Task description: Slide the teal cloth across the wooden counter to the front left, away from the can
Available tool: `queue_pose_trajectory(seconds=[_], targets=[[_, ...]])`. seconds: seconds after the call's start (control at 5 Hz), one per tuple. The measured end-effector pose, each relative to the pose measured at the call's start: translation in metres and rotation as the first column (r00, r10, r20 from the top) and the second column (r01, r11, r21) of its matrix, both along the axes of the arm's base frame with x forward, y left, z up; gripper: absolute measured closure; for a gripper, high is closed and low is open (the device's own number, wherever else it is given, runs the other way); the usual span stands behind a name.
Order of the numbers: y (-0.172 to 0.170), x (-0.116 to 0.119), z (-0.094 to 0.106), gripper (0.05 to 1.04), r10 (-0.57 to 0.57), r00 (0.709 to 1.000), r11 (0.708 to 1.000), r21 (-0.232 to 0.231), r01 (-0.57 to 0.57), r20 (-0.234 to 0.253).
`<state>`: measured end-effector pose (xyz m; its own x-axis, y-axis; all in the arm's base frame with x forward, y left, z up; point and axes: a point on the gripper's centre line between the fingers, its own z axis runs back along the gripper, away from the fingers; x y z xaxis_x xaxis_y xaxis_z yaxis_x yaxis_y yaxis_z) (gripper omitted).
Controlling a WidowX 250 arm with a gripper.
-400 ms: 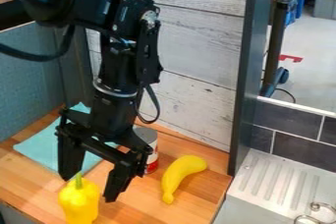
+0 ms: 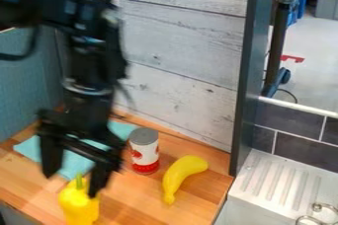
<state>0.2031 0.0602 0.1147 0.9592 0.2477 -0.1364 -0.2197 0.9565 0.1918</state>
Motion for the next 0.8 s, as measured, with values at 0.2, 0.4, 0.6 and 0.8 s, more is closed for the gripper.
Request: queue_pose_trajectory(seconds=[0.2,0.4,0.6,0.8], targets=[[0.035,0.001,0.002,0.087,-0.007,0.999,1.000,-0.018,0.008,0.033],[0.067,0.010,-0.008,0.087,-0.039,0.998,0.999,-0.007,0.040,0.052],[0.101,0.033,-0.019,0.087,-0.085,0.994,0.996,0.001,0.085,0.075],[0.128,0.057,-0.023,0.087,-0.111,0.979,0.994,0.037,0.106,0.173]])
